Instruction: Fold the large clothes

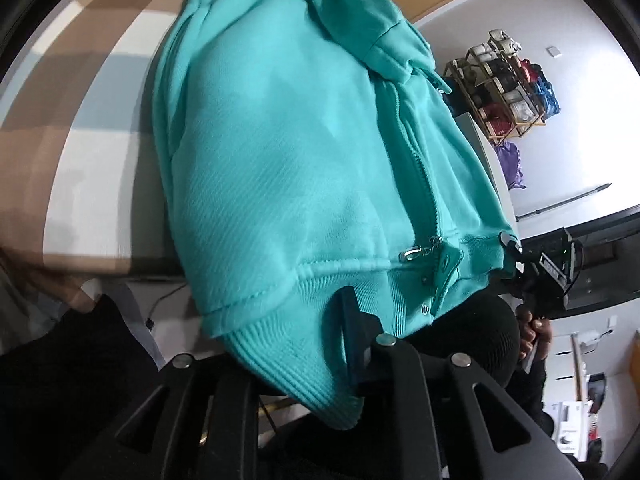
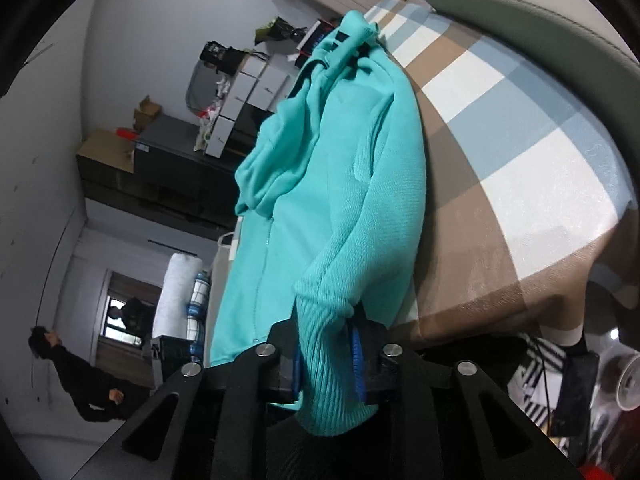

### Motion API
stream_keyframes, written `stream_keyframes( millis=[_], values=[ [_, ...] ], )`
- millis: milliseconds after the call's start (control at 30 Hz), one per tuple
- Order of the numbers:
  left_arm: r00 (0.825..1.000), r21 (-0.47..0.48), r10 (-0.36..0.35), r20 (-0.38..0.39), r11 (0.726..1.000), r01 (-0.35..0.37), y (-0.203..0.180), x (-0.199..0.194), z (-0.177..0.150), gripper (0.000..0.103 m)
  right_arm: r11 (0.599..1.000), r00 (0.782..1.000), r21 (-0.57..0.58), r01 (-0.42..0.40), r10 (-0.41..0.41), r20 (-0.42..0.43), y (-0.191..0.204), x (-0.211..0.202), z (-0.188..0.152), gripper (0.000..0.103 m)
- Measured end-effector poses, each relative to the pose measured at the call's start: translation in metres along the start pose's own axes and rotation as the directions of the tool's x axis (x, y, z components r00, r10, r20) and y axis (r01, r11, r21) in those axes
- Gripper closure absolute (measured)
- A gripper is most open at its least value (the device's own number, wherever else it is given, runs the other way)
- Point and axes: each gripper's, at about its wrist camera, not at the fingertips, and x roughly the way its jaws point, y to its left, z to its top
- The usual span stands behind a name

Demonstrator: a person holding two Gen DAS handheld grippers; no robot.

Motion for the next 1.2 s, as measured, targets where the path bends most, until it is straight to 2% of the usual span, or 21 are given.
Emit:
stream_keyframes(
  millis=[167, 267, 367, 433, 533, 600, 700, 800, 867, 900, 933, 967, 1000, 1100, 1133, 1200],
  values=[
    [0.998, 0.076, 0.041, 0.040, 0.996, -0.044, -0.014, 0.003, 0.005, 0.085, 0.996, 0.995, -0.008, 0.094, -0.094, -0.025, 0.003, 0.013, 0.004, 0.080],
    [0.993, 0.111, 0.106, 0.050, 0.988, -0.111, -0.022, 0.004, 0.003, 0.095, 0.991, 0.992, -0.038, 0.126, -0.127, -0.023, 0.005, 0.011, 0.004, 0.088],
    [0.979, 0.157, 0.192, 0.065, 0.967, -0.200, -0.031, 0.004, -0.001, 0.097, 0.987, 0.990, -0.083, 0.140, -0.140, 0.006, 0.011, -0.001, 0.003, 0.093],
    [0.963, 0.180, 0.256, 0.085, 0.946, -0.268, -0.038, 0.006, -0.002, 0.097, 0.985, 0.990, -0.098, 0.143, -0.141, 0.027, 0.014, -0.012, 0.005, 0.094],
    [0.951, 0.198, 0.291, 0.107, 0.931, -0.307, -0.042, 0.009, -0.002, 0.093, 0.978, 0.985, -0.122, 0.170, -0.166, 0.037, 0.018, -0.017, 0.004, 0.094],
    [0.947, 0.190, 0.305, 0.101, 0.929, -0.319, -0.042, 0.011, -0.001, 0.092, 0.973, 0.981, -0.127, 0.194, -0.193, 0.023, 0.018, -0.011, 0.002, 0.094],
    [0.959, 0.161, 0.274, 0.075, 0.946, -0.282, -0.038, 0.013, 0.002, 0.083, 0.968, 0.976, -0.125, 0.218, -0.219, 0.007, 0.016, -0.004, 0.000, 0.094],
    [0.961, 0.160, 0.270, 0.055, 0.948, -0.275, -0.037, 0.014, 0.007, 0.082, 0.969, 0.976, -0.116, 0.217, -0.217, 0.008, 0.014, -0.003, 0.001, 0.093],
    [0.969, 0.136, 0.237, 0.064, 0.960, -0.244, -0.035, 0.002, 0.003, 0.082, 0.969, 0.975, -0.113, 0.220, -0.221, 0.007, 0.013, -0.003, 0.002, 0.092],
    [0.976, 0.138, 0.208, 0.057, 0.967, -0.214, -0.036, 0.000, 0.004, 0.073, 0.968, 0.974, -0.113, 0.226, -0.226, 0.005, 0.012, -0.002, 0.002, 0.091],
    [0.981, 0.147, 0.189, 0.048, 0.970, -0.194, -0.037, -0.001, 0.003, 0.054, 0.967, 0.973, -0.114, 0.229, -0.230, 0.003, 0.012, -0.002, 0.003, 0.091],
    [0.985, 0.148, 0.172, 0.034, 0.973, -0.175, -0.038, 0.001, 0.003, 0.047, 0.966, 0.972, -0.113, 0.233, -0.234, 0.001, 0.012, -0.001, 0.004, 0.090],
    [0.985, 0.137, 0.171, 0.025, 0.975, -0.173, -0.037, 0.003, 0.002, 0.043, 0.965, 0.971, -0.112, 0.238, -0.240, -0.003, 0.012, 0.000, 0.004, 0.090],
    [0.984, 0.103, 0.176, 0.003, 0.979, -0.176, -0.028, 0.006, -0.003, 0.042, 0.958, 0.964, -0.116, 0.260, -0.264, -0.016, 0.013, 0.003, 0.006, 0.089],
    [0.982, 0.081, 0.190, -0.007, 0.979, -0.189, -0.023, 0.007, -0.005, 0.037, 0.957, 0.963, -0.117, 0.264, -0.268, -0.017, 0.013, 0.003, 0.006, 0.088],
    [0.976, 0.032, 0.215, -0.020, 0.976, -0.214, -0.012, 0.006, -0.008, 0.033, 0.956, 0.961, -0.116, 0.270, -0.274, -0.019, 0.013, 0.003, 0.006, 0.088]
  ],
)
